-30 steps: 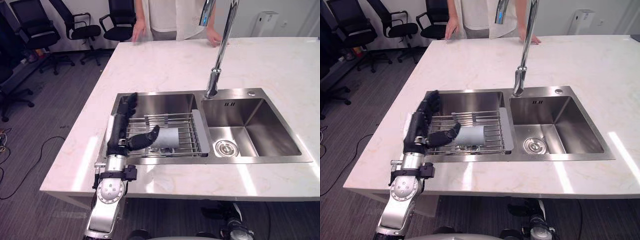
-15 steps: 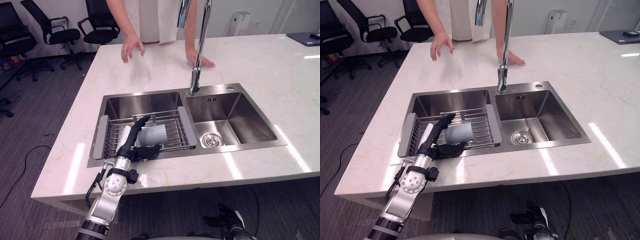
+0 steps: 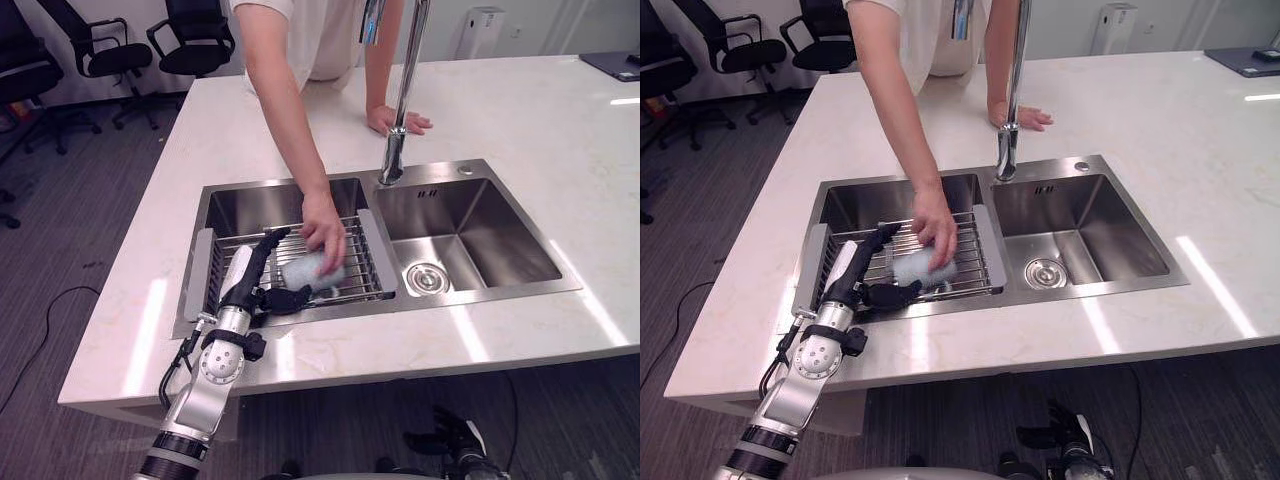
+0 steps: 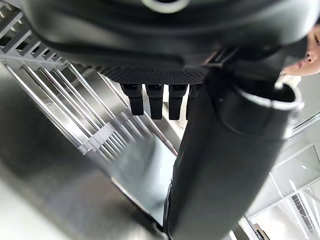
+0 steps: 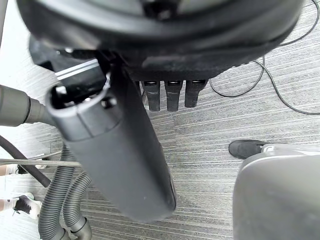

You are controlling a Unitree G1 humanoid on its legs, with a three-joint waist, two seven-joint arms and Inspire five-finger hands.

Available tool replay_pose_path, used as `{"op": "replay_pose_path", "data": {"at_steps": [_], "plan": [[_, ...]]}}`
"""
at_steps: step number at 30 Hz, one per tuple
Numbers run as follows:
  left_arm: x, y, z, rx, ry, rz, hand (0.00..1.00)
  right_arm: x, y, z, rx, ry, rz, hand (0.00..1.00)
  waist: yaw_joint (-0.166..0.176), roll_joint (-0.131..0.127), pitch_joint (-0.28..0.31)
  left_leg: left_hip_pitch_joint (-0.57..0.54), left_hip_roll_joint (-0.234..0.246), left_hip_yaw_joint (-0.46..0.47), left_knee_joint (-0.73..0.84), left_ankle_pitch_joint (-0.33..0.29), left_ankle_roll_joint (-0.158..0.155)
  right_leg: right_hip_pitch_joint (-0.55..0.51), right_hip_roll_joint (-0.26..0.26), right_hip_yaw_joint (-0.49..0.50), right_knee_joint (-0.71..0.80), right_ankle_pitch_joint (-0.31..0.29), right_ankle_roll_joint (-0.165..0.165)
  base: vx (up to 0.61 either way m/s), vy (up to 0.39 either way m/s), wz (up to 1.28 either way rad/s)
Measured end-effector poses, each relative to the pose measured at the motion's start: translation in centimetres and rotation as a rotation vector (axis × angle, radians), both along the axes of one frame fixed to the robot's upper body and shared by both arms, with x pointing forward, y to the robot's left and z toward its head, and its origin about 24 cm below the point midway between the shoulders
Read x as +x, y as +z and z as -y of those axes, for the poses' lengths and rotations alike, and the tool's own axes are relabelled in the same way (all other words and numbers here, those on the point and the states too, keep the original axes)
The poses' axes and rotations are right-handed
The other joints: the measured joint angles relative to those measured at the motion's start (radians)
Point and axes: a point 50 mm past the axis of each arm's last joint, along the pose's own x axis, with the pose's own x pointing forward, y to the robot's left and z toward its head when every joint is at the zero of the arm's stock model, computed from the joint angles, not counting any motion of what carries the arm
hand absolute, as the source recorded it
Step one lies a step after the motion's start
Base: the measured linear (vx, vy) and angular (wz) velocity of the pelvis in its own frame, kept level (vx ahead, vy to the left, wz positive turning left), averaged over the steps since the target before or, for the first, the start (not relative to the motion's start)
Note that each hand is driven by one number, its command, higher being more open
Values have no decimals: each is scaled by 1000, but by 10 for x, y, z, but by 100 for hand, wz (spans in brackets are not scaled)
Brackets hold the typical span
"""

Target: Walk over to the sink, pick up the cup, carry it to the dishwasher, place the cup inside the dishwasher, then close the dishwasher door

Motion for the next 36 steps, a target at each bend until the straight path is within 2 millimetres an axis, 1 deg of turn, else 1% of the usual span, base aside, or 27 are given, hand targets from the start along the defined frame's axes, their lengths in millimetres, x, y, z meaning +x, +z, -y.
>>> {"op": "replay_pose_path", "data": {"at_steps": [4, 9, 12, 25, 36], "plan": [[3, -2, -2, 3, 15, -9, 90, 3, 0, 0, 0, 2, 5, 90, -5, 0, 0, 0, 0, -1, 0, 0, 0, 3, 0, 1, -10, 7, -1, 0, 0, 0], [3, -1, -5, -1, 44, 1, 90, -1, -2, 0, 2, -1, -11, 90, -6, -1, 1, 0, -1, 0, 0, 0, 2, 15, 0, 4, -37, 24, -1, -15, 3, -1], [3, -1, -7, -2, 54, 3, 90, -3, -2, 0, 1, -3, -17, 90, -7, -1, 1, 1, -1, 1, 0, 0, 2, 15, 0, 5, -38, 24, -1, 0, 0, 0], [-1, -4, -13, -6, 79, -7, 90, -2, -2, 0, 0, -3, -15, 90, -15, -5, 3, 9, -2, 1, -8, 0, 2, 24, 0, 7, -46, 25, 0, 0, 0, 0], [-2, -4, -13, -6, 81, -9, 90, -3, -2, 0, 0, -3, -16, 90, -17, -5, 3, 13, -1, 2, -8, 0, 2, 28, 0, 9, -46, 25, 0, 0, 0, 0]]}}
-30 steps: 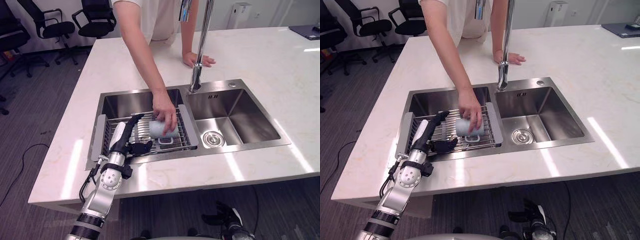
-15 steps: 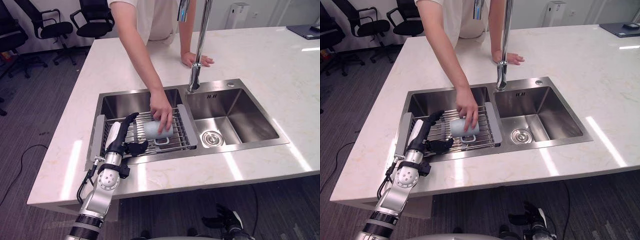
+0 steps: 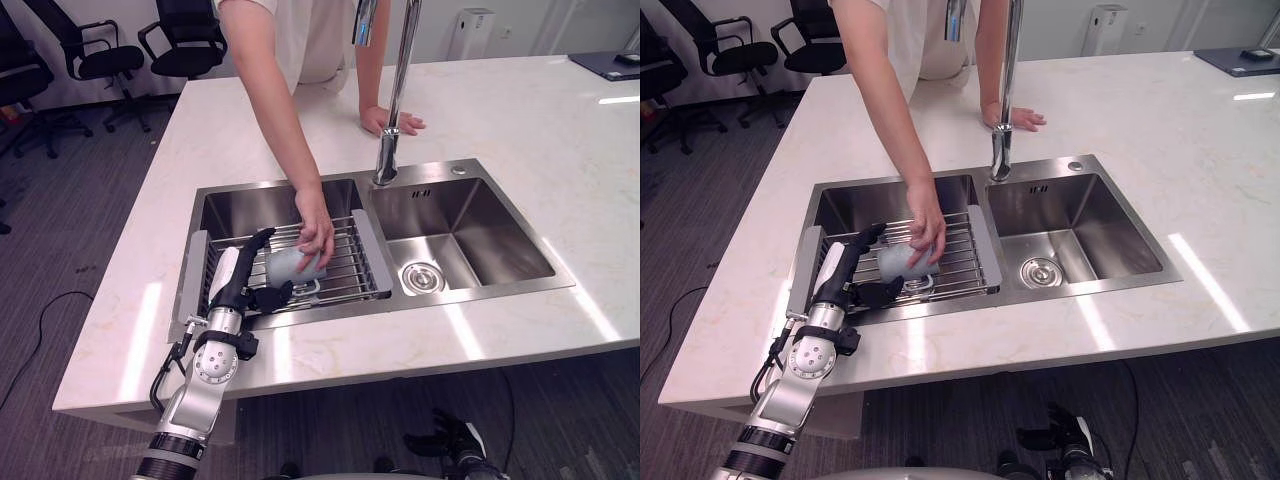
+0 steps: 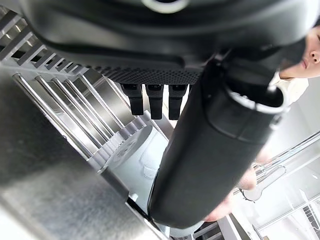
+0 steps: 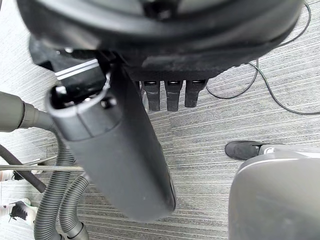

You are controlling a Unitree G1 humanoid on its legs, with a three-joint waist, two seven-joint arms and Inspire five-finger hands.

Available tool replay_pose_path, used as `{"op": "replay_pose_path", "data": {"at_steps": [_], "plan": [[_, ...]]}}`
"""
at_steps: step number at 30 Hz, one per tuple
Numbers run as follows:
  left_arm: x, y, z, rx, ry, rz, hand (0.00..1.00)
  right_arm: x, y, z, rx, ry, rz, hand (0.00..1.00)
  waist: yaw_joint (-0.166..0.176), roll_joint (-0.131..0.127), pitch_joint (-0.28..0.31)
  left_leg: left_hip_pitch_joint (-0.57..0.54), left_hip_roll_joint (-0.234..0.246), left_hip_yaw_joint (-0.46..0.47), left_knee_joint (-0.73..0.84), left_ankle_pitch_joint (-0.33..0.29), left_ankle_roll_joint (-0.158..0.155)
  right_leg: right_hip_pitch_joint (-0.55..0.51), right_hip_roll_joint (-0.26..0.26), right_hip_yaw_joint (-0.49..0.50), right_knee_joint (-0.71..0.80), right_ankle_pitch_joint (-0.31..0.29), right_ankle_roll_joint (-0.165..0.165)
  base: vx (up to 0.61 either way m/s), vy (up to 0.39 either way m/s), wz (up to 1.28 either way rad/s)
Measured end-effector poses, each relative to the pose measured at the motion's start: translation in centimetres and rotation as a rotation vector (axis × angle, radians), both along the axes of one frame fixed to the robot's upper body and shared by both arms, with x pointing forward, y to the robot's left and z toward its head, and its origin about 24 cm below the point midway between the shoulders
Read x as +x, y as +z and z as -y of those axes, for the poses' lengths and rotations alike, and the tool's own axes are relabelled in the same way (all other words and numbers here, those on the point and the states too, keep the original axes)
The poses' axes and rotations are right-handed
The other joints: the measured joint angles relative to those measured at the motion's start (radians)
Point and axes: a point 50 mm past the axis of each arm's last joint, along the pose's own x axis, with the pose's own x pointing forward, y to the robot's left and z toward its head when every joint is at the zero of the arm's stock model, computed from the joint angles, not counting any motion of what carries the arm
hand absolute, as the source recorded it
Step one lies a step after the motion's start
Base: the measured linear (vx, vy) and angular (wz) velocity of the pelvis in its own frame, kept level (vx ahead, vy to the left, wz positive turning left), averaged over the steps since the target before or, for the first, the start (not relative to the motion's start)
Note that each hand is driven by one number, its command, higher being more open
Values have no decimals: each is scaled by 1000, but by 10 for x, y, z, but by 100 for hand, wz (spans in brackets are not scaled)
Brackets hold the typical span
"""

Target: Walk over to the sink, pick up the cup, carry it to the dishwasher, place the cup inside the dishwasher, then close the dishwasher door

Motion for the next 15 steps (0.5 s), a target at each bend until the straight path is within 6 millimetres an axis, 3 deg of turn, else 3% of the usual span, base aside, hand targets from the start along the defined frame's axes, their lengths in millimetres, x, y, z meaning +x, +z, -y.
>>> {"op": "replay_pose_path", "data": {"at_steps": [15], "plan": [[0, 2, 1, 1, -1, 9, 90, 0, 0, 0, 0, 1, 0, 90, -1, 0, 0, 6, 0, 3, 0, 0, 0, 3, 0, 3, 3, 0, 0, 0, 0, 0]]}}
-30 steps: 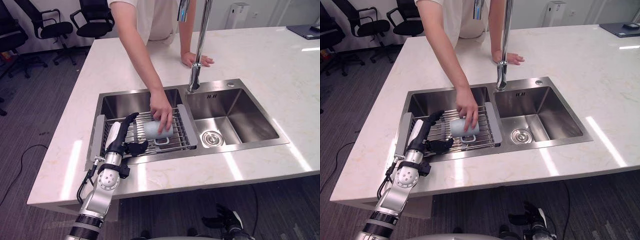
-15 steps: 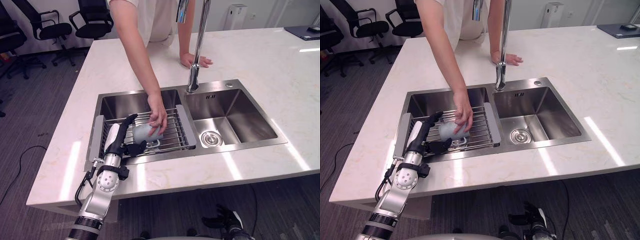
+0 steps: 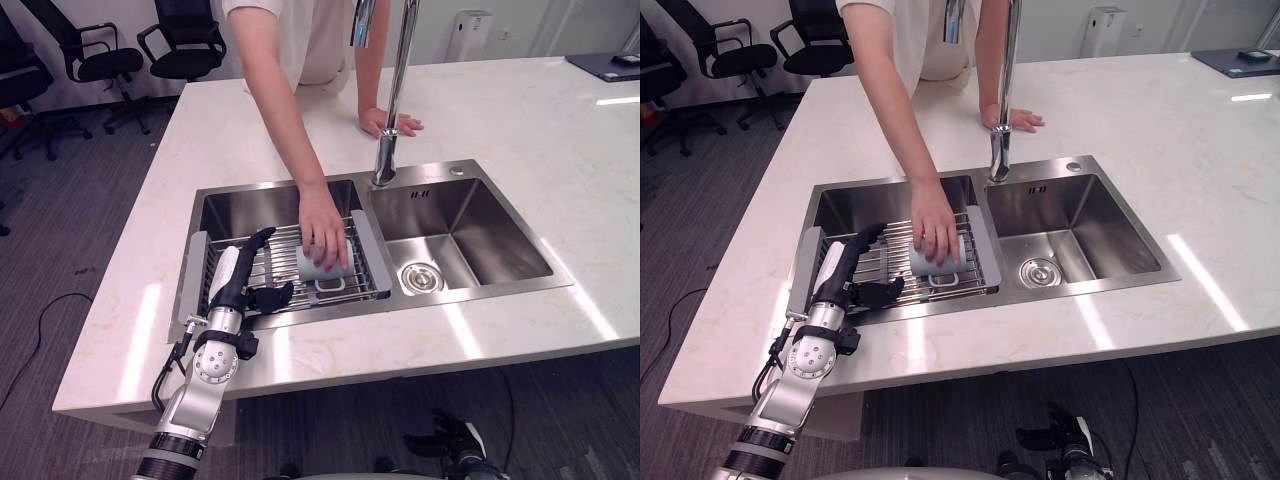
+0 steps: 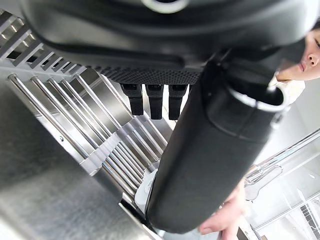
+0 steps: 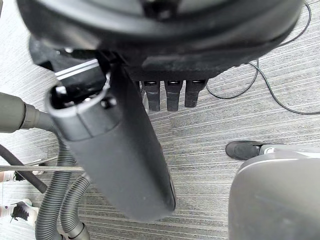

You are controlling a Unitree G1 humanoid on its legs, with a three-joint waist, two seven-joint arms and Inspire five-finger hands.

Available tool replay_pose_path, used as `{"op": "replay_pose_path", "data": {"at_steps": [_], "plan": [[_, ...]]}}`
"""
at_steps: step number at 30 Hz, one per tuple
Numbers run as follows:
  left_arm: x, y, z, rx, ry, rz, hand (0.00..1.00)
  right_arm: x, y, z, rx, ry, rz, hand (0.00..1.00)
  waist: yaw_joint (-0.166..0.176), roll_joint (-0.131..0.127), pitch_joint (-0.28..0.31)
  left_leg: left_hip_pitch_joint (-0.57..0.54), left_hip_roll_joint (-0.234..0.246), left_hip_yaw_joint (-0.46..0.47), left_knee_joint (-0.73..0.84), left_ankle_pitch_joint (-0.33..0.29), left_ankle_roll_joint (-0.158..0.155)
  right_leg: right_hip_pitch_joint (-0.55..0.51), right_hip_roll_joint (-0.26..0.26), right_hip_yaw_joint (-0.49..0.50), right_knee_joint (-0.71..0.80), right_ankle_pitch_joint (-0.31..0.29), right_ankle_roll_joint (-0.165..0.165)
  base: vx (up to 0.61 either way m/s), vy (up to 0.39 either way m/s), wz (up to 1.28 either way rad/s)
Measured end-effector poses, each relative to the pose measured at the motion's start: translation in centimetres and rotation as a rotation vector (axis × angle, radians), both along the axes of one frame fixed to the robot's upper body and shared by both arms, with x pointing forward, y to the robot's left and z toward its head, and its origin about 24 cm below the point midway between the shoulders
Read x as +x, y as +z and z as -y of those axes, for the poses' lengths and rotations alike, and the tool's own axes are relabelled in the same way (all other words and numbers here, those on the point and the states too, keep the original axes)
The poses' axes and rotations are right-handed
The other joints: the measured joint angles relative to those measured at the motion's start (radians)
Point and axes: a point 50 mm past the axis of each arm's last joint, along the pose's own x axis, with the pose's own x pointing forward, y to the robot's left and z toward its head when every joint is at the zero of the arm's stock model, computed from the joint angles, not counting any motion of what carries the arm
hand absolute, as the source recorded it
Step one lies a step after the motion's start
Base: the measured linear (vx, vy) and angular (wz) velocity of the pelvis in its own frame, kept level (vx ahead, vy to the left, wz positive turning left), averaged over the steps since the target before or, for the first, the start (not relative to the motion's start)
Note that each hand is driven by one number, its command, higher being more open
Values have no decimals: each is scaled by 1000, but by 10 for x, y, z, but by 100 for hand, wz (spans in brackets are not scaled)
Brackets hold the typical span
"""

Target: Walk over to the sink, pick up the cup, carry it to the dishwasher, place the cup inside the dishwasher, then close the dishwasher door

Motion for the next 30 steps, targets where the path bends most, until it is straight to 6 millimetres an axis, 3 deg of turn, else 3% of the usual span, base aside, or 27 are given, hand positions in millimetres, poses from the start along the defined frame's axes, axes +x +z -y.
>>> {"op": "replay_pose_path", "data": {"at_steps": [10, 21, 30], "plan": [[0, 0, 2, 2, -10, 1, 90, -1, 0, 0, 0, 0, -2, 90, -1, 1, 0, 4, 0, 2, 2, 0, 0, 1, 0, 1, 4, 0, 0, 0, 0, 0], [2, 1, 18, 25, -77, 4, 90, -8, -2, 0, 1, -2, -21, 90, -3, 1, -1, 6, 0, 4, 2, 0, 0, 1, 0, 1, 6, 0, 0, 0, 0, 0], [11, 10, 27, 29, -109, 37, 90, -11, -3, 0, -1, -4, -29, 90, -30, 1, -1, 10, 0, 13, 0, 0, 0, 0, 0, 8, 5, 1, 0, 0, 0, -1]]}}
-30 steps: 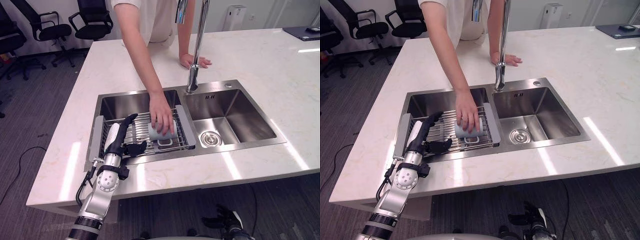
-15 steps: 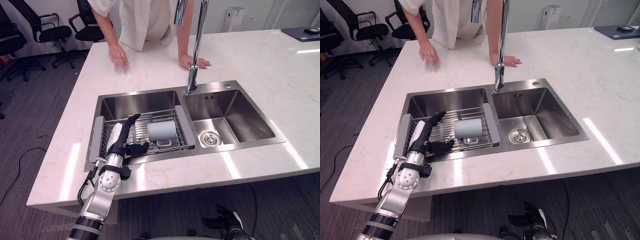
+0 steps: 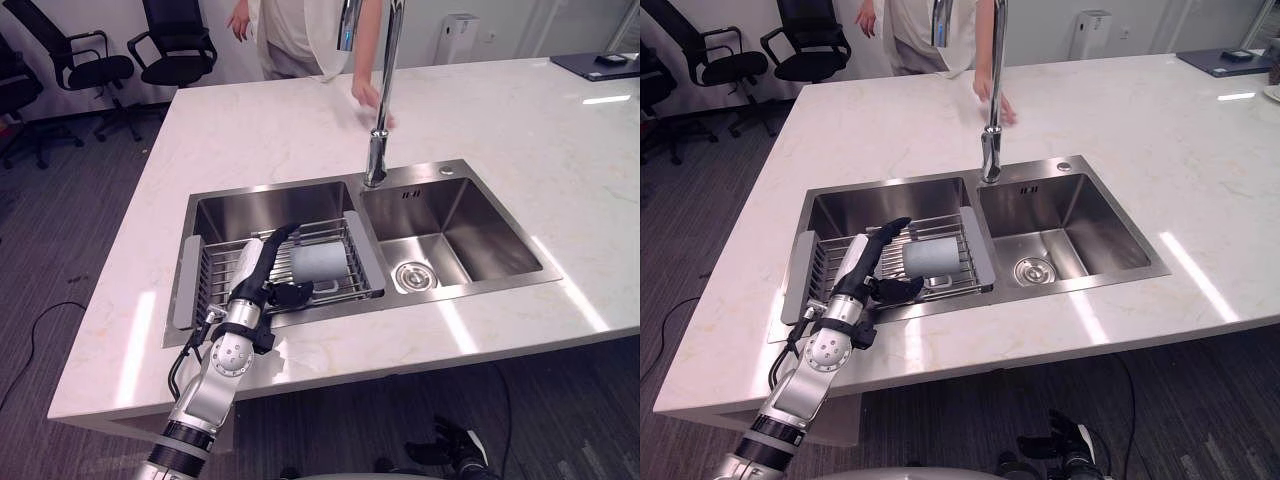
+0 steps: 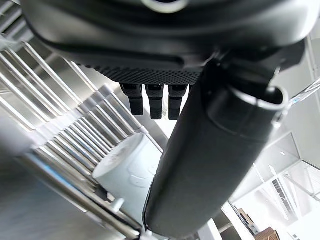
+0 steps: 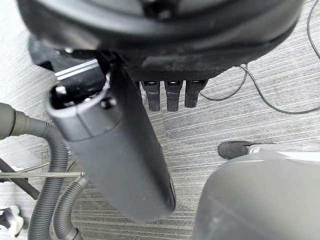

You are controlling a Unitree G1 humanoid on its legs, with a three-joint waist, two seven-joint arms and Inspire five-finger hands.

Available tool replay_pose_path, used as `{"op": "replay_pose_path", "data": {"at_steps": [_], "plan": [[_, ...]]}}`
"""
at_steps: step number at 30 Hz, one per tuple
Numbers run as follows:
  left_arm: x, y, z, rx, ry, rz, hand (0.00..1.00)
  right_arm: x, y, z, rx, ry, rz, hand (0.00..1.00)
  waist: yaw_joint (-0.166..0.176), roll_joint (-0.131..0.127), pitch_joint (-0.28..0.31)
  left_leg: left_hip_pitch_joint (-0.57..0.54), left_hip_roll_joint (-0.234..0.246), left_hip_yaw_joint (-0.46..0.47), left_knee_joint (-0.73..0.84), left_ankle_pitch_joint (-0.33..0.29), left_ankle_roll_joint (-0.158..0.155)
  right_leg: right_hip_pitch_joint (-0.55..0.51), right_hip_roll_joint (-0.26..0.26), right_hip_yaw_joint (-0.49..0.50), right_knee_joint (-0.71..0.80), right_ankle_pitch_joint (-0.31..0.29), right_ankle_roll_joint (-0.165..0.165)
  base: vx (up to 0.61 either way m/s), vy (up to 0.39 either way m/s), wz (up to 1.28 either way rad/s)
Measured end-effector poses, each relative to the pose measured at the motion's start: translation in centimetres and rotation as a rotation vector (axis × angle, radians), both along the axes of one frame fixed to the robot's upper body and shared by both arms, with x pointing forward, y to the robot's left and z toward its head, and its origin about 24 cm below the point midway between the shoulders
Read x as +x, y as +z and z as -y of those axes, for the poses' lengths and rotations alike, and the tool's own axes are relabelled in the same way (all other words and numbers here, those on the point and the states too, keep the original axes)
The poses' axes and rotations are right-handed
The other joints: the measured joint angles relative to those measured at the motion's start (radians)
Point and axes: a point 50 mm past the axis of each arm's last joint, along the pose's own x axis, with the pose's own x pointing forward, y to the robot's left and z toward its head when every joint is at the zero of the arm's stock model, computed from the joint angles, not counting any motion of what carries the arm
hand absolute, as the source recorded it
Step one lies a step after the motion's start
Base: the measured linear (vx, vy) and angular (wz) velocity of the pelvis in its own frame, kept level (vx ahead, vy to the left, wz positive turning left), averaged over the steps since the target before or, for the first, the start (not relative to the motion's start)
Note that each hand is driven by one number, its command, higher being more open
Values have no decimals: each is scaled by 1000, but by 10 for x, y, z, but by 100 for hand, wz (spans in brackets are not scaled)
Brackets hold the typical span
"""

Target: Walk over to the sink, pick up the cup, carry it to the dishwasher, place the cup inside the dishwasher, then close the dishwasher door

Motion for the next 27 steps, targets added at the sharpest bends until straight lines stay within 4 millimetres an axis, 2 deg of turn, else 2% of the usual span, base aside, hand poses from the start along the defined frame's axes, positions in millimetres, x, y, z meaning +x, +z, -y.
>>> {"op": "replay_pose_path", "data": {"at_steps": [9, 13, 27], "plan": [[11, 13, 3, 40, -4, 59, 90, -3, -2, 0, 1, -3, -16, 90, -12, 2, 1, 1, 0, 18, 0, 0, 0, 1, 0, 20, -23, 21, 0, -18, 0, -7], [12, 10, 2, 46, 2, 45, 90, -4, -2, 0, 1, -4, -18, 90, -26, 4, 2, 1, -1, 24, -1, 0, 0, 2, 1, 25, -34, 28, 1, -7, -2, -3], [18, -7, -4, 198, 8, -29, 90, -5, -2, 1, 1, -6, -21, 90, -38, 8, 6, 11, 1, 57, -3, -4, -3, -3, 3, 59, -42, 39, 2, -25, -1, -7]]}}
